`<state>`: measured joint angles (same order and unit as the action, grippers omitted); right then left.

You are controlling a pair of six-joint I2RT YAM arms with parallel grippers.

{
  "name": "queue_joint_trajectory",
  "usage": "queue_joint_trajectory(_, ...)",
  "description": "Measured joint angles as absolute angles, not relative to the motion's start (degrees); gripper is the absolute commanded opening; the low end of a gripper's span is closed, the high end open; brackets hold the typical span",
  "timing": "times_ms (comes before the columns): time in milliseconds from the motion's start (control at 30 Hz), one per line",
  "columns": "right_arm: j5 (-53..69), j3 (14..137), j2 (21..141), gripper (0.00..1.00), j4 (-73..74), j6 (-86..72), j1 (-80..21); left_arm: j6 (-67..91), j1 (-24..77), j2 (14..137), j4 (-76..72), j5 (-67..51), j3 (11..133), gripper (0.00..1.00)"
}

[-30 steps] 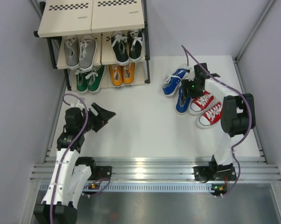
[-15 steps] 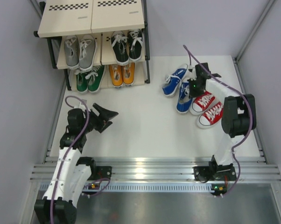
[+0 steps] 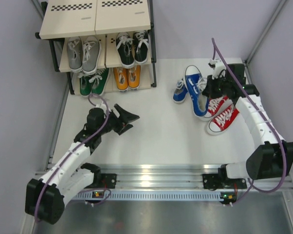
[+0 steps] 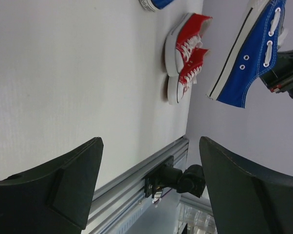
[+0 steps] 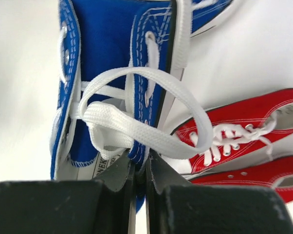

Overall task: Place and organize the shoes onto the shoe shelf
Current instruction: Pick up the shoe at the center of the board.

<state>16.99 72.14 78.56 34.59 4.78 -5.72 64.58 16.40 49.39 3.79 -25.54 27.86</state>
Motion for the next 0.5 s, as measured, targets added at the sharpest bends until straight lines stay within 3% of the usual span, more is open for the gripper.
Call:
queue_joint_trajectory(200,28.4,69.3,77.8,0.0,38.3,12.3,-8.0,64.7,26.2,54.4,-6.0,-22.3,29.1,0.86)
queue_joint_trajectory(500,40.1,68.6,77.9,0.0,43.3,19.2,-24.0,64.4,32.0,60.1,-15.1,-19.2,31.6,0.9)
